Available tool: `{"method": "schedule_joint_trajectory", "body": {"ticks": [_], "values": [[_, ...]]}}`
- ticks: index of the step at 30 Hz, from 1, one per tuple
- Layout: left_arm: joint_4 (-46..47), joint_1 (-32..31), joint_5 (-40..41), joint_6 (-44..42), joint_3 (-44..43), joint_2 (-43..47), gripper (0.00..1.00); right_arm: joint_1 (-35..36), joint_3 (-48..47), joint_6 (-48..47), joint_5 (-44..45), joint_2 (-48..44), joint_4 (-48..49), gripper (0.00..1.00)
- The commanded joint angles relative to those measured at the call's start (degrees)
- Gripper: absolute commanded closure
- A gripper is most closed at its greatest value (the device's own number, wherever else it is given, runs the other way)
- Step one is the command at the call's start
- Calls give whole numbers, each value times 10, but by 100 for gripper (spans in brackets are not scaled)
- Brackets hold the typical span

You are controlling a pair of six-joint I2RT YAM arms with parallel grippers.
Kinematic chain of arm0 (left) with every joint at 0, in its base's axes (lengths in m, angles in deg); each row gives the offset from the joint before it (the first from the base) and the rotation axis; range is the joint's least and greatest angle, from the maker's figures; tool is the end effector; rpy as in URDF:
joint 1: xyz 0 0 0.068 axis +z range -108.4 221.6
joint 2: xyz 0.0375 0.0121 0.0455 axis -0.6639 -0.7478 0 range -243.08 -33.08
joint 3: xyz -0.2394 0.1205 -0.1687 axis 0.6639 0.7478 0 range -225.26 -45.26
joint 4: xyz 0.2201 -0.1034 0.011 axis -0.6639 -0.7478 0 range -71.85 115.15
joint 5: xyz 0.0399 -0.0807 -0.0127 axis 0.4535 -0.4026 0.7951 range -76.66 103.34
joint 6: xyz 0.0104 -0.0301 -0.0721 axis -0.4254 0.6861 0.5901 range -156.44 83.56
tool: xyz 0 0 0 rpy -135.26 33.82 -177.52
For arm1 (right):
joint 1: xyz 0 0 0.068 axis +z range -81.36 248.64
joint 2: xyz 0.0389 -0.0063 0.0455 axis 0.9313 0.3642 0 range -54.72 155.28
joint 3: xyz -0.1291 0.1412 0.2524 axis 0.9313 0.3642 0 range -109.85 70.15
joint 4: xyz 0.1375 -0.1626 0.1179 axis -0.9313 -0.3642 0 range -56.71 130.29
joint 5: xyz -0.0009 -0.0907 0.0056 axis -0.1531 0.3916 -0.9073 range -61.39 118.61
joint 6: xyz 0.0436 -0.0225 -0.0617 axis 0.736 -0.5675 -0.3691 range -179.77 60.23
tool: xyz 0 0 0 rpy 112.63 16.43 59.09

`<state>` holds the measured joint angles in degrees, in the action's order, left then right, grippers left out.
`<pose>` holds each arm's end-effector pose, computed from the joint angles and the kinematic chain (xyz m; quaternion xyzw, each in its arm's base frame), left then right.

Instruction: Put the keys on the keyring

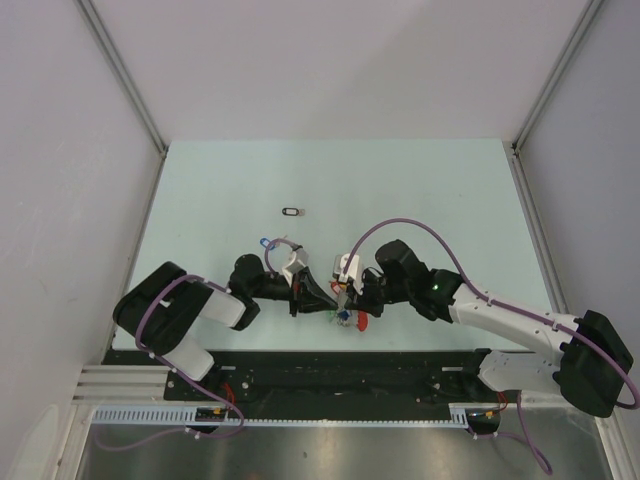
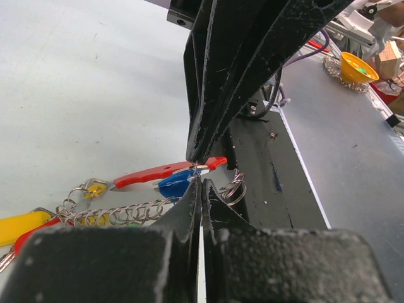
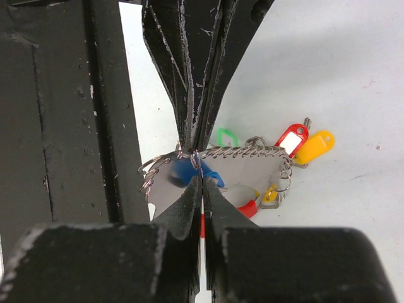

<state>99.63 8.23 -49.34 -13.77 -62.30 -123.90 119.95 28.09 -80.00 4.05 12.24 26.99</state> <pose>0.1759 -0.1877 0.2239 0.4243 0.5632 -0.6081 0.3647 0.1252 0.2014 0.2737 -0.5891 0.6589 0.2987 0.3599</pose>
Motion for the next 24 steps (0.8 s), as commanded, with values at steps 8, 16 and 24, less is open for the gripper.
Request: {"method": "schedule_joint_trajectory", "body": {"ticks": [8, 16, 24], "values": [[243, -3, -20, 6, -18, 4, 100, 3, -1, -3, -28, -10, 13, 100], [243, -3, -43, -9, -21, -4, 100, 0, -1, 4, -16, -23, -7, 100], [243, 0, -51, -13, -22, -6, 100, 0, -4, 4, -27, -14, -10, 100]]}}
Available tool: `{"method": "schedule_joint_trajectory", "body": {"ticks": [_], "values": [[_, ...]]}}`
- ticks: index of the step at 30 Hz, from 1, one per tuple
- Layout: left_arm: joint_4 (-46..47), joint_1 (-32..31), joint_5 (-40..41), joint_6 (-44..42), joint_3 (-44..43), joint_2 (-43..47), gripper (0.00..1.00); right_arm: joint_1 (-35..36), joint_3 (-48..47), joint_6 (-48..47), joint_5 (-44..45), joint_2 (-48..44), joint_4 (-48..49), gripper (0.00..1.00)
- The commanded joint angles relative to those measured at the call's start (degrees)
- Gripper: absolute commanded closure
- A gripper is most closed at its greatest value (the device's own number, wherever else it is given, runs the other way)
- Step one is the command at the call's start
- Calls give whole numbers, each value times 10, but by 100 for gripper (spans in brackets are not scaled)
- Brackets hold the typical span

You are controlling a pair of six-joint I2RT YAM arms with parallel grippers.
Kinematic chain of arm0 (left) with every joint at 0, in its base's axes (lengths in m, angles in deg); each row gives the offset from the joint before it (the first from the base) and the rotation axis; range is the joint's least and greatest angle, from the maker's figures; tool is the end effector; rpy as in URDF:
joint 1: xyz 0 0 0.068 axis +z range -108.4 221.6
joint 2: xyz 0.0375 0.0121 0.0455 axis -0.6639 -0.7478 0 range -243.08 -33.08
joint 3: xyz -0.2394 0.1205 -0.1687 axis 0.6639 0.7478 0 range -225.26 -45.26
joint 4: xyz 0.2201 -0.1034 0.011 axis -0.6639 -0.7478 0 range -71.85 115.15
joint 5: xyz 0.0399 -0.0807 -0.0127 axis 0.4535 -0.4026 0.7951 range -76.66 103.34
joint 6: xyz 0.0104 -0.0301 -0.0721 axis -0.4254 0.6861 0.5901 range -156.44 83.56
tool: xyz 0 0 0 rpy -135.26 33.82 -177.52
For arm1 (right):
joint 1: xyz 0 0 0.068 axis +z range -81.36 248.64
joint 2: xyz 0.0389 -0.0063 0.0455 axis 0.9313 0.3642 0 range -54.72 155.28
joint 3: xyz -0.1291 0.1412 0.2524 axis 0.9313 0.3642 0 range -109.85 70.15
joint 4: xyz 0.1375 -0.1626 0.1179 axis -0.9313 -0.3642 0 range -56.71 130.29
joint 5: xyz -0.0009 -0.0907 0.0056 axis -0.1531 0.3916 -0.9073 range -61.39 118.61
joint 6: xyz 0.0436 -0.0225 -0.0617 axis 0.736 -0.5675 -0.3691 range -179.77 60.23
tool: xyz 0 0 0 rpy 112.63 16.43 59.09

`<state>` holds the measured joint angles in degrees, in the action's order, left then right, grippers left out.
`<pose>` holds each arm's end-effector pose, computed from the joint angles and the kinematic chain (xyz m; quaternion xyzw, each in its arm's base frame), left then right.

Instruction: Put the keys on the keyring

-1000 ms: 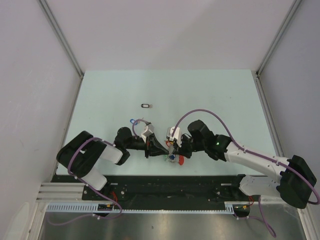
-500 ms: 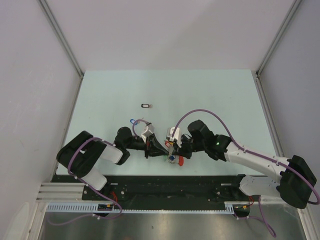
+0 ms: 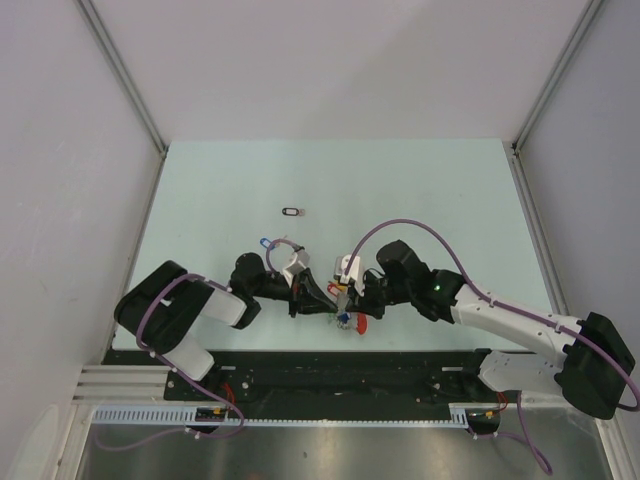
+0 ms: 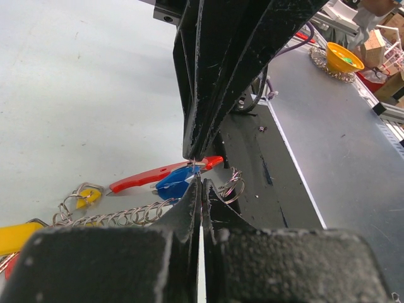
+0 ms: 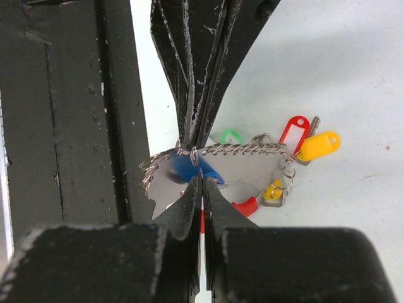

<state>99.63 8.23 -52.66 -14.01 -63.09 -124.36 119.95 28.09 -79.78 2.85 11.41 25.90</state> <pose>0.1750 -0.1892 0.2251 0.4428 0.5480 -0.6172 0.3502 0.1214 0.1988 0.2751 -0.5905 0.6568 0.3076 0.3540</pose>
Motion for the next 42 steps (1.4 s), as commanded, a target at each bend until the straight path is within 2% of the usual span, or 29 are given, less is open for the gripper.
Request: {"method": "schedule_joint_trajectory", "body": {"ticks": [1, 42], "values": [[243, 0, -18, -11, -14, 0, 100, 0, -4, 1, -17, -6, 0, 100], [243, 1, -19, -8, -12, 3, 100, -6, -6, 4, -32, 11, 22, 100]]}}
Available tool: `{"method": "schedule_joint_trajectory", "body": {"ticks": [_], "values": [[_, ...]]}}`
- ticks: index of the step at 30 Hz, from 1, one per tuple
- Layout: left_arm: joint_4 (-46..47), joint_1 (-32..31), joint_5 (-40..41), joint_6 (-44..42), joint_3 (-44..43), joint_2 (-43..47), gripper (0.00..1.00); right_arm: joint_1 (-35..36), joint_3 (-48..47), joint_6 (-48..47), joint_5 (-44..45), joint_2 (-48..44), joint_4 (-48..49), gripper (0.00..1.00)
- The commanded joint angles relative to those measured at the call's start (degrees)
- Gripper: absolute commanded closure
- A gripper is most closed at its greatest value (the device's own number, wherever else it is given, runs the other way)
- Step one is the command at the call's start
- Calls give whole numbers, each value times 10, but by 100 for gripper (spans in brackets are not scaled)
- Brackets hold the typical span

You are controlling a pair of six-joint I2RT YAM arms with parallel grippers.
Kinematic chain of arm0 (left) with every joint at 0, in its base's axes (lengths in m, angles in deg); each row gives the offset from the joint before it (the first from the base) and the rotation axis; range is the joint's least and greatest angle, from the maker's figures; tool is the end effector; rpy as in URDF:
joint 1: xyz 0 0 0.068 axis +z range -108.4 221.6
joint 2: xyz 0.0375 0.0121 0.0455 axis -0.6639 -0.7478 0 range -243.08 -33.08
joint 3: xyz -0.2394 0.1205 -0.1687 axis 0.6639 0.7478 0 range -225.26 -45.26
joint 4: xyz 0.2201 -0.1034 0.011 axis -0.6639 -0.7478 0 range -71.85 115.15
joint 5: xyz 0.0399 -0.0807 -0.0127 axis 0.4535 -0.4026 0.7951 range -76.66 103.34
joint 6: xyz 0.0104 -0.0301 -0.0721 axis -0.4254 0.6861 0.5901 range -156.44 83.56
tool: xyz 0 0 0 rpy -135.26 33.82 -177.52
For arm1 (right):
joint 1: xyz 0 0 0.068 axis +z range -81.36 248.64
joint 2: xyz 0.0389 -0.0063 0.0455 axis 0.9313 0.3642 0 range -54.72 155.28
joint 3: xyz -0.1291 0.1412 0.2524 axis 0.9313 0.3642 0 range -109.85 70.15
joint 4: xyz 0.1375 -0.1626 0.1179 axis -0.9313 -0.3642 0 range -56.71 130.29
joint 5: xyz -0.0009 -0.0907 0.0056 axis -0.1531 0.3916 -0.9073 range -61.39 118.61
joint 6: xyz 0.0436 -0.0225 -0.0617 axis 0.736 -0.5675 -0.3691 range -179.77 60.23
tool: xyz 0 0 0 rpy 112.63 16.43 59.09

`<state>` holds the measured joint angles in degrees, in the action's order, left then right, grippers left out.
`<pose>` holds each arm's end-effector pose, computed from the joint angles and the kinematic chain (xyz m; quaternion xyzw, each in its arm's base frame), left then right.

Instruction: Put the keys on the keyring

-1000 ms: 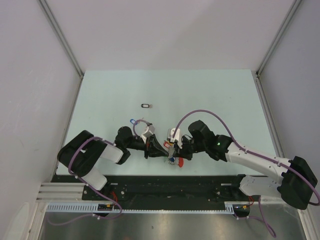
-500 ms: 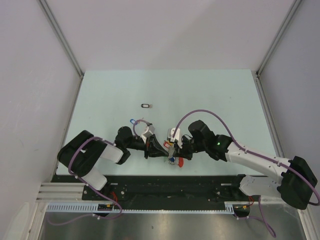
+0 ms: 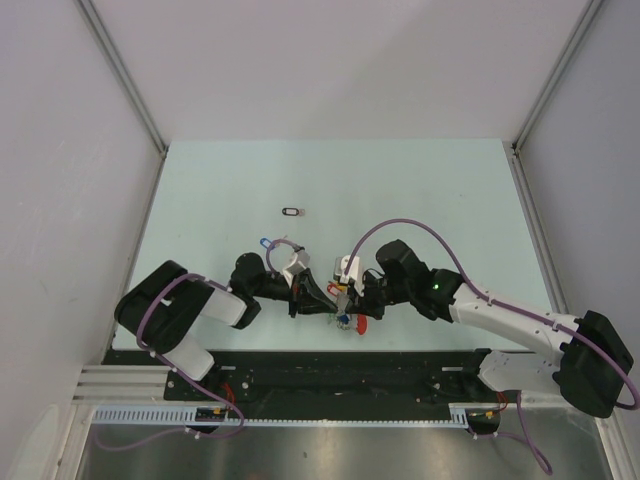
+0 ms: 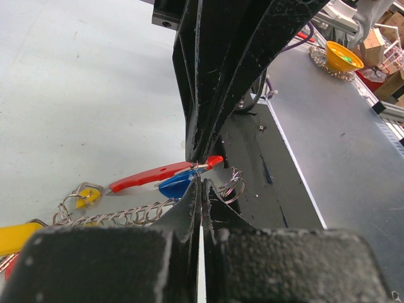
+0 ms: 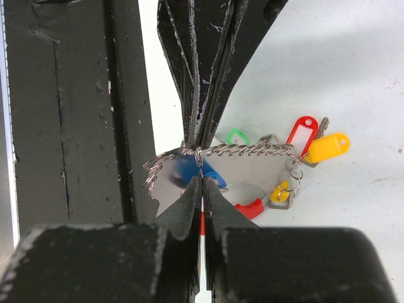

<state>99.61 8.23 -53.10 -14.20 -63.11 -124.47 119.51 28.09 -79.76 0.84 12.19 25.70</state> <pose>0.1747 -0.1892 0.2247 0.4455 0.5462 -0.6180 0.3482 0.1220 0.2000 0.2725 -0.5923 0.6559 0.3195 0.3418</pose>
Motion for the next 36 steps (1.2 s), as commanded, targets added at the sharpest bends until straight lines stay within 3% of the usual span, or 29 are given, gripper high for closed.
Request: {"method": "schedule_joint_trajectory", "body": {"ticks": [1, 36], "values": [[243, 1, -15, -6, -12, 4, 100, -2, -6, 4, -13, 2, 25, 100], [243, -2, -22, -3, -16, 1, 100, -3, -21, 9, -59, 15, 47, 100]]}}
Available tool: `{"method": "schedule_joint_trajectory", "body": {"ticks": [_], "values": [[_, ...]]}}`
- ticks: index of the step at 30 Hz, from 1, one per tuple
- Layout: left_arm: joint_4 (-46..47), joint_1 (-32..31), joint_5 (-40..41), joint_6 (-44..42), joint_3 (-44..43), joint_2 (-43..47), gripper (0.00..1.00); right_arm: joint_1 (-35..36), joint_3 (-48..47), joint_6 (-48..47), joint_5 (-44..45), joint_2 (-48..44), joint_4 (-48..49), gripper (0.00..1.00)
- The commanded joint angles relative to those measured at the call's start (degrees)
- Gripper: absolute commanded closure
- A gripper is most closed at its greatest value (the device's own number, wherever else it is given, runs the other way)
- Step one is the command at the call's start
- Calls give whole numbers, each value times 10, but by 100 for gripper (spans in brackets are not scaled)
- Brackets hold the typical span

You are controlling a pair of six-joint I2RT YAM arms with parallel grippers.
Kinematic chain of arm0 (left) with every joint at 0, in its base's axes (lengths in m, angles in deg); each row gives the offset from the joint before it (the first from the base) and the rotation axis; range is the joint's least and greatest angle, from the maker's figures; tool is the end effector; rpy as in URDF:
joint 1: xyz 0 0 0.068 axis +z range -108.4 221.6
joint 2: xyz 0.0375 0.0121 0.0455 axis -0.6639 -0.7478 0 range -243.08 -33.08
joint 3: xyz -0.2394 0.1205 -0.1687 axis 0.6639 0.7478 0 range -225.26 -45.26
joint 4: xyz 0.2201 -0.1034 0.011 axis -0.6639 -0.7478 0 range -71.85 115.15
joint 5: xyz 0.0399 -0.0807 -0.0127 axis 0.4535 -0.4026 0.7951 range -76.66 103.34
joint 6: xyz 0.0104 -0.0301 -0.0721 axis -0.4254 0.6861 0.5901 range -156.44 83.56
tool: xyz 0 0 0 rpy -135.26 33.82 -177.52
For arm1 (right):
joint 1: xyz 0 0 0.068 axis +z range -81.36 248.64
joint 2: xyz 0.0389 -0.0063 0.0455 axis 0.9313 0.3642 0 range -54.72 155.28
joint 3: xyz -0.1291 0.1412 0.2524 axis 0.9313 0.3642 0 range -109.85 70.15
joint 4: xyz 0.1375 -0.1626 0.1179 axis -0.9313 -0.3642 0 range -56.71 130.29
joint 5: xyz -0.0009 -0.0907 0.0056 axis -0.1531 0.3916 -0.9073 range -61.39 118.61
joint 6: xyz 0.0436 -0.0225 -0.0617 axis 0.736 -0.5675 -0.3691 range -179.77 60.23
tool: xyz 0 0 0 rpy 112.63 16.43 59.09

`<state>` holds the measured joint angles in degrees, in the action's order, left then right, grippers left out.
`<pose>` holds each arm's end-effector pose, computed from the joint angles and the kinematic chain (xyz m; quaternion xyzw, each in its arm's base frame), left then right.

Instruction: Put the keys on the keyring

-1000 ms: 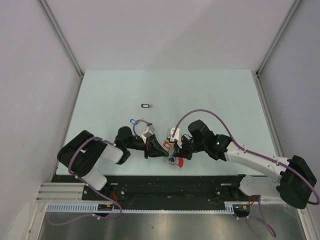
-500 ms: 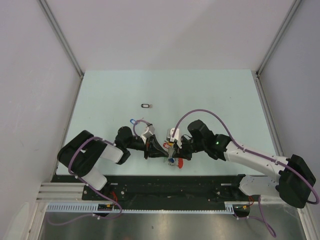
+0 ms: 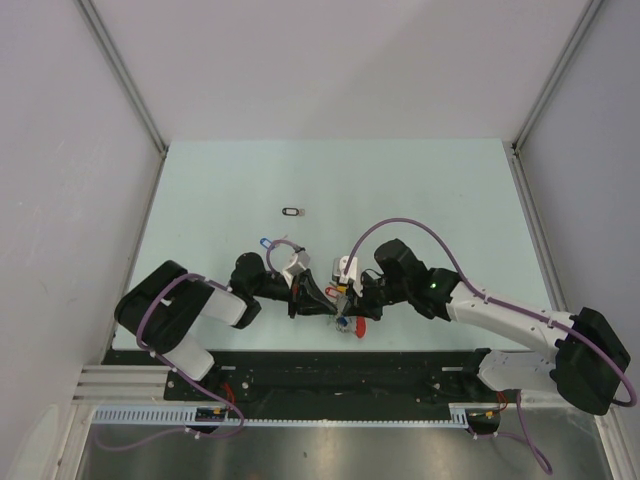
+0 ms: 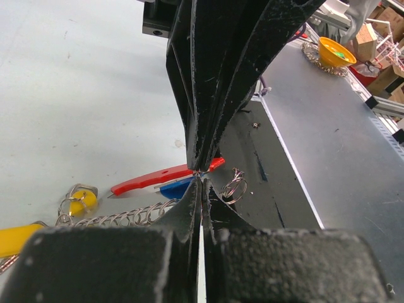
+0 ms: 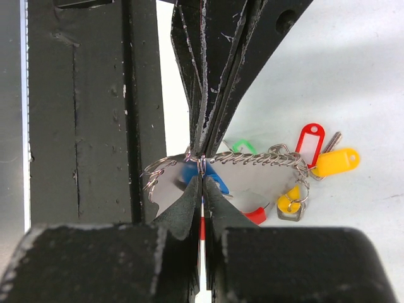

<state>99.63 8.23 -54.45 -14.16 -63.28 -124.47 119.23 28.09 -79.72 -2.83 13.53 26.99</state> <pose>0.1737 -0.1893 0.2254 0.4524 0.5401 -0.6219 0.3418 0.1225 0.2049 0.2712 -0.5970 0.6441 0.3448 0.3313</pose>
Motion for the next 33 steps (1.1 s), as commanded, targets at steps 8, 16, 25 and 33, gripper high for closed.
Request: {"method": "schedule_joint_trajectory", "body": {"ticks": [8, 16, 25, 33], "values": [[243, -4, -9, -2, -11, -3, 100, -9, -30, 17, -15, 3, 39, 100], [243, -5, -9, 0, -15, -6, 100, -11, -38, 25, -15, 12, 47, 100], [242, -6, -7, 1, -14, -8, 100, -11, -50, 35, -14, 24, 54, 100], [243, -2, 17, 0, -7, -9, 100, -13, -51, 44, 3, 17, 48, 84]]}}
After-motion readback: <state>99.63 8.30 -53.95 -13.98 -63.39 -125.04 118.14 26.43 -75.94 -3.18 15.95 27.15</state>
